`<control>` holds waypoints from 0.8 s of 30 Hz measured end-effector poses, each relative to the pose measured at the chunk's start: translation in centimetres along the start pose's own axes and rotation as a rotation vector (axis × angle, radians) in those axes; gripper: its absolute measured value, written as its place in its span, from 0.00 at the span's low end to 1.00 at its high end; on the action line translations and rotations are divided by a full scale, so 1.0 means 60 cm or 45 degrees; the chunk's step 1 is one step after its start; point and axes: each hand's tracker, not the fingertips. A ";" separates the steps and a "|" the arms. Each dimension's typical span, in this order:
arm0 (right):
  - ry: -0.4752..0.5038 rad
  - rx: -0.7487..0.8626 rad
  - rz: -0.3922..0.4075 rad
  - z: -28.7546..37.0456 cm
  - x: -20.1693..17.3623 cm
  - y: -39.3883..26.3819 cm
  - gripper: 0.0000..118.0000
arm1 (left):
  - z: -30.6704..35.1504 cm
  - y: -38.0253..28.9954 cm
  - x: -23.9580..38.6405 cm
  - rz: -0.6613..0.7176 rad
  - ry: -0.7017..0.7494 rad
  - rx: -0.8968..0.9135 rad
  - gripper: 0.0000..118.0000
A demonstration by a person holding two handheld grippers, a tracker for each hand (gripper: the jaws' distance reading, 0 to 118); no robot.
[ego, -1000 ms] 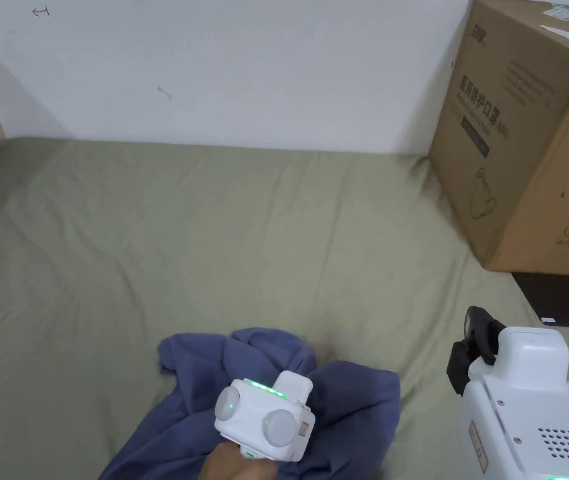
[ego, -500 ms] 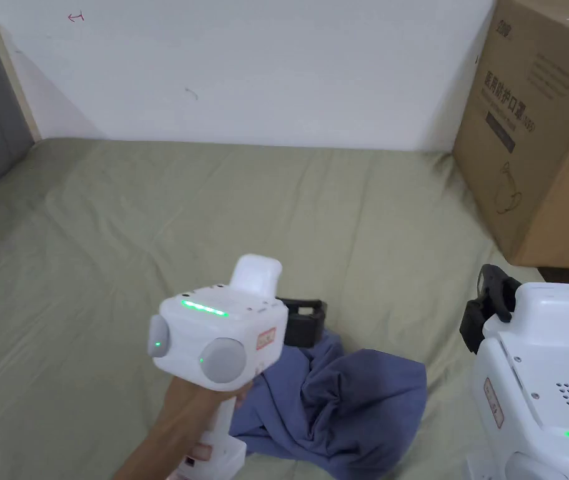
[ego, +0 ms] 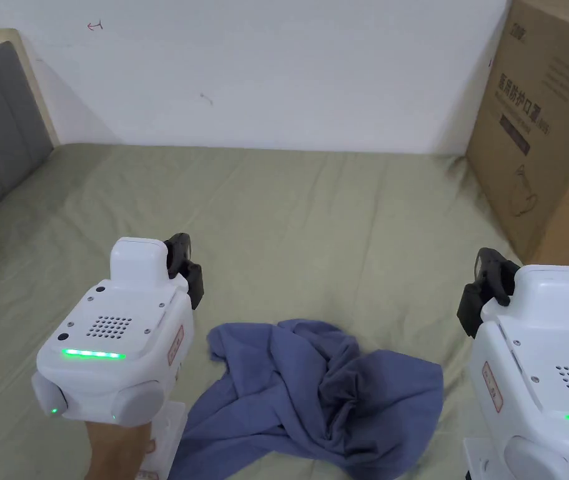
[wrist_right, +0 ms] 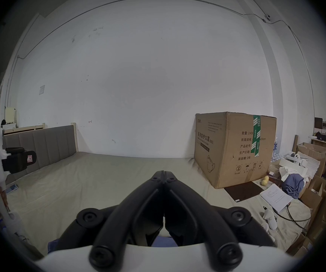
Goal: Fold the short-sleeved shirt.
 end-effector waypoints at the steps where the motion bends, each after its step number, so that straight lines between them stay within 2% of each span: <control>1: 0.005 -0.003 0.000 0.000 -0.001 0.000 0.00 | 0.000 -0.001 -0.003 0.011 0.018 -0.025 0.00; 6: 0.013 -0.007 0.009 0.000 -0.006 -0.002 0.00 | -0.016 -0.020 -0.010 0.002 0.023 -0.124 0.00; 9: 0.014 -0.019 0.005 -0.001 -0.007 -0.007 0.00 | -0.039 -0.046 -0.021 0.022 0.051 -0.442 0.00; 13: 0.017 -0.046 -0.002 -0.007 -0.008 -0.019 0.00 | -0.046 -0.123 -0.038 0.119 0.069 -0.736 0.00; 18: 0.026 -0.077 -0.004 -0.011 -0.014 -0.034 0.00 | -0.027 -0.225 -0.060 0.329 0.087 -0.992 0.00; 22: 0.034 -0.105 0.000 -0.014 -0.017 -0.046 0.00 | -0.013 -0.278 -0.066 0.358 0.115 -1.133 0.01; 23: 0.037 -0.111 0.000 -0.015 -0.018 -0.049 0.00 | -0.012 -0.285 -0.066 0.347 0.102 -1.155 0.04; 24: 0.038 -0.117 -0.001 -0.016 -0.018 -0.052 0.00 | -0.012 -0.293 -0.066 0.348 0.091 -1.191 0.23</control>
